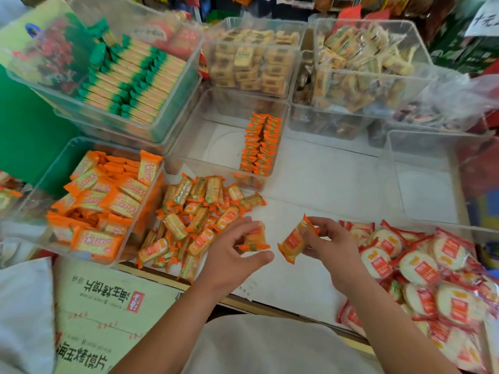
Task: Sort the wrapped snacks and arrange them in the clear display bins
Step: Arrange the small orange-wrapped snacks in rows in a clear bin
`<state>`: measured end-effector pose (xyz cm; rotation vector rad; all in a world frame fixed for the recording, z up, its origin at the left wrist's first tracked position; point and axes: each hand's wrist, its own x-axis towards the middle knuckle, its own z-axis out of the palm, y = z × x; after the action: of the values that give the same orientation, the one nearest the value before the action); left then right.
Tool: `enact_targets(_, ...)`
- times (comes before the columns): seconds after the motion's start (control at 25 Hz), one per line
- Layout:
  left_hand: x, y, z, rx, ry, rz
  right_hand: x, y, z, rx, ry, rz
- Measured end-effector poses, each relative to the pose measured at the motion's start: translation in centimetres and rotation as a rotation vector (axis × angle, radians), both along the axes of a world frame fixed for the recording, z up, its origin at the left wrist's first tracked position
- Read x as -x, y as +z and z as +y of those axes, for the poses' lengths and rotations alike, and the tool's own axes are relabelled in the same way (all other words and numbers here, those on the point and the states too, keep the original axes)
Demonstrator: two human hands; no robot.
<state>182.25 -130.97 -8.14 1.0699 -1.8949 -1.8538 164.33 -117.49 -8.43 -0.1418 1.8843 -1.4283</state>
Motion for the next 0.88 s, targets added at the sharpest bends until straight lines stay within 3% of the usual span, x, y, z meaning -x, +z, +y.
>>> enact_targets(0.24,2.0,2.1,1.3,-0.098,0.078,0.164,0.8,1.2,0.1,0.096,0.005,-0.044)
enact_targets(0.44,3.3,1.6,1.6,-0.241,0.066,0.114,1.2,2.3,0.6,0.147,0.038,-0.044)
enact_targets(0.88,2.1,0.5,-0.7,-0.043,-0.159,0.004,-1.1,2.7,-2.4,0.07,0.135,-0.004)
